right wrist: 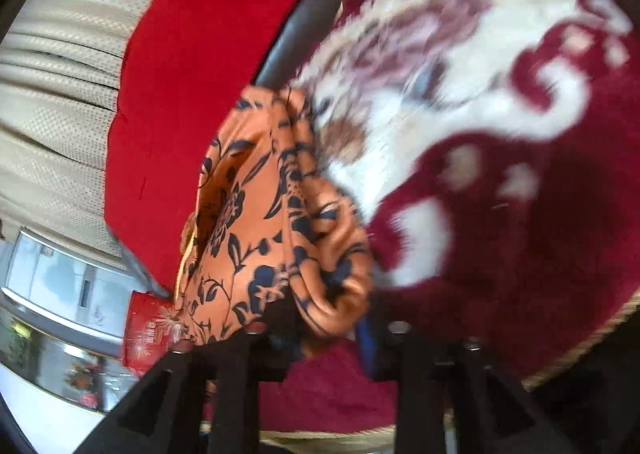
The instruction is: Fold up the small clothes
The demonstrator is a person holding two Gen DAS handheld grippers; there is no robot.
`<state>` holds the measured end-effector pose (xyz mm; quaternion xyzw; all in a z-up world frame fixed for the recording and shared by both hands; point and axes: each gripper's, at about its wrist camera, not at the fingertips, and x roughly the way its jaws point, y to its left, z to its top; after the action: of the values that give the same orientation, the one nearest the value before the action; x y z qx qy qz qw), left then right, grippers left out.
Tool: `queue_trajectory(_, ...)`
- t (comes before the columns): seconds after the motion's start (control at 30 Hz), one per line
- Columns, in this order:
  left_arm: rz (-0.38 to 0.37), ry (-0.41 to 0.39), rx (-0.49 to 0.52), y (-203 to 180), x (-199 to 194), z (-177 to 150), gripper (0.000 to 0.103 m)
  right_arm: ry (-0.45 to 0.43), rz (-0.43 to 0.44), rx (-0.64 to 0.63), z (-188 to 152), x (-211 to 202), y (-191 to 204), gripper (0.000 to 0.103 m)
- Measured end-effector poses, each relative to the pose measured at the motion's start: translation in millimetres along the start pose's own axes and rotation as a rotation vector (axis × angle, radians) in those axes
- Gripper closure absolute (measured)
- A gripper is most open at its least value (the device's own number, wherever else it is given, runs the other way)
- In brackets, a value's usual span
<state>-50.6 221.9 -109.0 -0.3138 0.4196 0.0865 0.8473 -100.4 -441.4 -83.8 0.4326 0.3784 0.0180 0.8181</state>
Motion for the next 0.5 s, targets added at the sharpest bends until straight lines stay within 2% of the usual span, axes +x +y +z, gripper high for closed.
queue_trajectory(0.03, 0.040, -0.041, -0.012, 2.2, -10.5, 1.5, 0.026, -0.033, -0.026, -0.026, 0.7, -7.8, 0.9, 0.037)
queue_trajectory(0.07, 0.078, -0.092, -0.031, 5.7, -22.5, 2.2, 0.023, -0.082, -0.036, -0.040, 2.0, -18.0, 0.3, 0.032)
queue_trajectory(0.17, 0.114, -0.157, -0.039, 11.7, -44.7, 1.0, 0.023, -0.178, -0.128, -0.062, -2.1, -44.4, 1.5, 0.031)
queue_trajectory(0.27, 0.112, -0.167, 0.029, -1.3, -58.3, -8.2, 0.023, -0.225, -0.147, -0.105, -3.7, -62.9, 15.1, 0.030)
queue_trajectory(0.37, 0.045, -0.162, 0.145, -26.5, -48.9, -2.9, 0.023, -0.178, -0.103, -0.226, 6.7, -66.3, 49.0, 0.031)
queue_trajectory(0.43, -0.001, -0.160, 0.229, -52.6, -41.4, 4.7, 0.023, -0.086, -0.063, -0.342, 14.2, -46.2, 83.1, 0.026)
queue_trajectory(0.5, -0.056, -0.128, 0.294, -78.6, -26.4, 18.2, 0.022, 0.015, 0.008, -0.430, 21.2, -18.7, 110.7, 0.026)
